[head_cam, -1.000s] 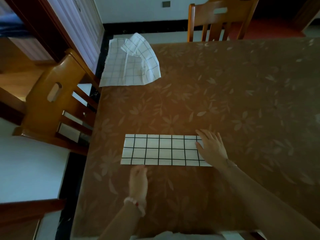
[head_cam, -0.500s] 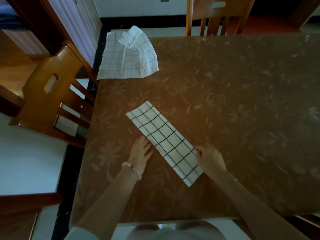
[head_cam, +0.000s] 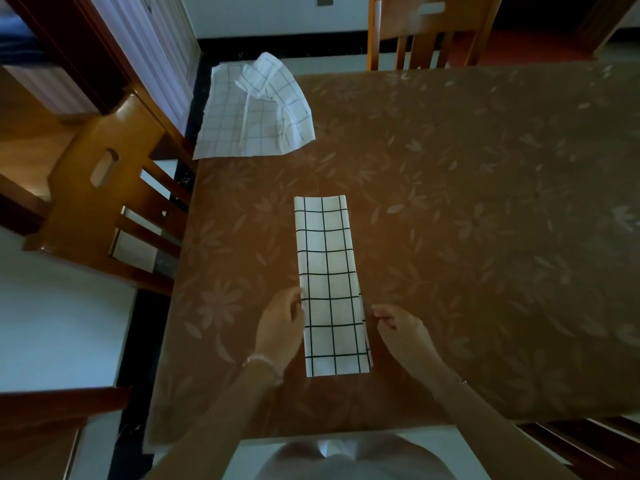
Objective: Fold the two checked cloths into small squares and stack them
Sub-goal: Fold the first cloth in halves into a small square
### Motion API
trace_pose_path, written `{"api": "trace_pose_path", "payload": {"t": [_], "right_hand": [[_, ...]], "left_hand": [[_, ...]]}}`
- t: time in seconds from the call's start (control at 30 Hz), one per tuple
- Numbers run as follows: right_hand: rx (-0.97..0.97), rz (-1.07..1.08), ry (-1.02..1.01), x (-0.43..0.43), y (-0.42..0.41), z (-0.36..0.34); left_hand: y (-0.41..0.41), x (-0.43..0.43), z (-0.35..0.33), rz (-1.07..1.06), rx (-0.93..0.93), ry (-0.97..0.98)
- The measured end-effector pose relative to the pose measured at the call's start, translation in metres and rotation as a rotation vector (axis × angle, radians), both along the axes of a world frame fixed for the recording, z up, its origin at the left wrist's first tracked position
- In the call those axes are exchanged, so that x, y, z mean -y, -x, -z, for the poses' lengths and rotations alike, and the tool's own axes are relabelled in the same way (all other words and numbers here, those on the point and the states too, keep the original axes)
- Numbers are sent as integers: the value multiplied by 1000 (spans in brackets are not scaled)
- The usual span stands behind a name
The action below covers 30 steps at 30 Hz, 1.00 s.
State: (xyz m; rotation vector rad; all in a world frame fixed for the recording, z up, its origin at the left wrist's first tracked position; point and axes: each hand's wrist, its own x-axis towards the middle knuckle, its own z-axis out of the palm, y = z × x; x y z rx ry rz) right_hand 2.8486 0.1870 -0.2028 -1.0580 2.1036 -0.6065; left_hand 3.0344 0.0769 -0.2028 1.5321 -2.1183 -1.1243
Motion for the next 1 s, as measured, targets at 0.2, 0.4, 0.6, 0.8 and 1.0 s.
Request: {"api": "trace_pose_path", "payload": {"t": [0.2,0.4,0.6,0.8,1.0], "right_hand": [[-115,-104,80,1,-5,-3],[-340,-480,120,-4,-8,15],[-465,-542,63,-9,-5,26],[-565,-577,91,-10,0,26],[-500,-609,146,-5,11,18]], "left_hand": [[-13,-48,24,417,310,379],[-2,-57,31,493,440,401],[-7,-53,32,536,459,445],[-31,-20,31,571,473,598],[-27,11,21,855,526,732]]}}
